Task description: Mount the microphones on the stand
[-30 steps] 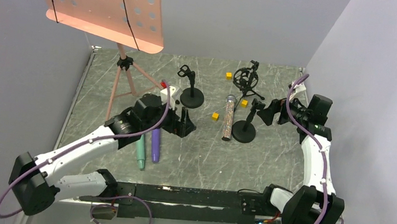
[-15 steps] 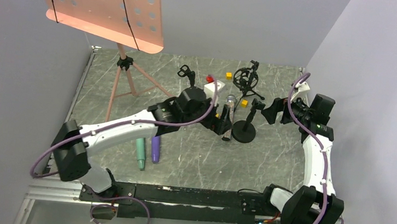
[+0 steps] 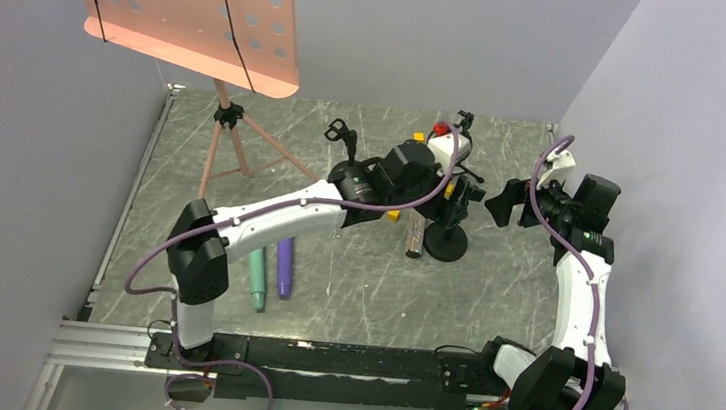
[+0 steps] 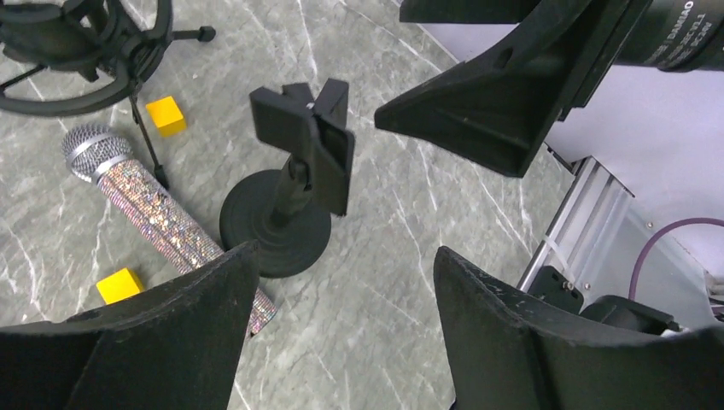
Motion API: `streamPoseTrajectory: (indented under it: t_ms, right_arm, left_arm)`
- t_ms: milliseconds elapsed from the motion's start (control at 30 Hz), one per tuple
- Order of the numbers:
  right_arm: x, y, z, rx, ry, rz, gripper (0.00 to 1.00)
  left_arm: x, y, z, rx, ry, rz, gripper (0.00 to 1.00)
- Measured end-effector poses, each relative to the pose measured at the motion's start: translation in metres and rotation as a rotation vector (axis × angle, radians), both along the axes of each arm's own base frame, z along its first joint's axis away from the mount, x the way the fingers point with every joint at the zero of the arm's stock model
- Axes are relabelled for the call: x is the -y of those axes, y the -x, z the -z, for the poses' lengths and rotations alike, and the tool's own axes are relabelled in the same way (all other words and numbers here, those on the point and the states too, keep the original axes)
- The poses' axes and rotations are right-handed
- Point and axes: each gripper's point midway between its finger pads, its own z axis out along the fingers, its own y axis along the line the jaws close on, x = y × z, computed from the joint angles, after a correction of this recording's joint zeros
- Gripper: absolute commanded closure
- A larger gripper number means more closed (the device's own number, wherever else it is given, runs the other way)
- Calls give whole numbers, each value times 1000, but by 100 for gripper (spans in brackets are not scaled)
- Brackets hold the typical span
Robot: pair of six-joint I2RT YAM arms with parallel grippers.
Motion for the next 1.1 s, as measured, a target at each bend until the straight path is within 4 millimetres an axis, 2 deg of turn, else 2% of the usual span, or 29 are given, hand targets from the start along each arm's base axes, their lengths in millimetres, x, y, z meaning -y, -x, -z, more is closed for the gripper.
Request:
streamPoseTrajectory:
  t_ms: [233, 367, 600, 967, 1100]
  right_arm:
    - [1, 0, 0, 1, 1, 4, 0]
    - [2, 0, -1, 2, 1, 6, 0]
    - [2, 1, -3, 10, 4, 9, 0]
    - [2, 1, -4, 13, 6, 9, 0]
    - [2, 1, -4, 13, 6, 9, 0]
  left_arm:
    - [26, -8, -5, 45, -35, -27, 33]
    - [34, -16, -1, 73, -75, -62, 42]
    - [32, -30, 12, 129, -169, -132, 54]
    - [38, -36, 6, 164, -179, -145, 58]
    - [39, -37, 1, 172, -170, -144, 64]
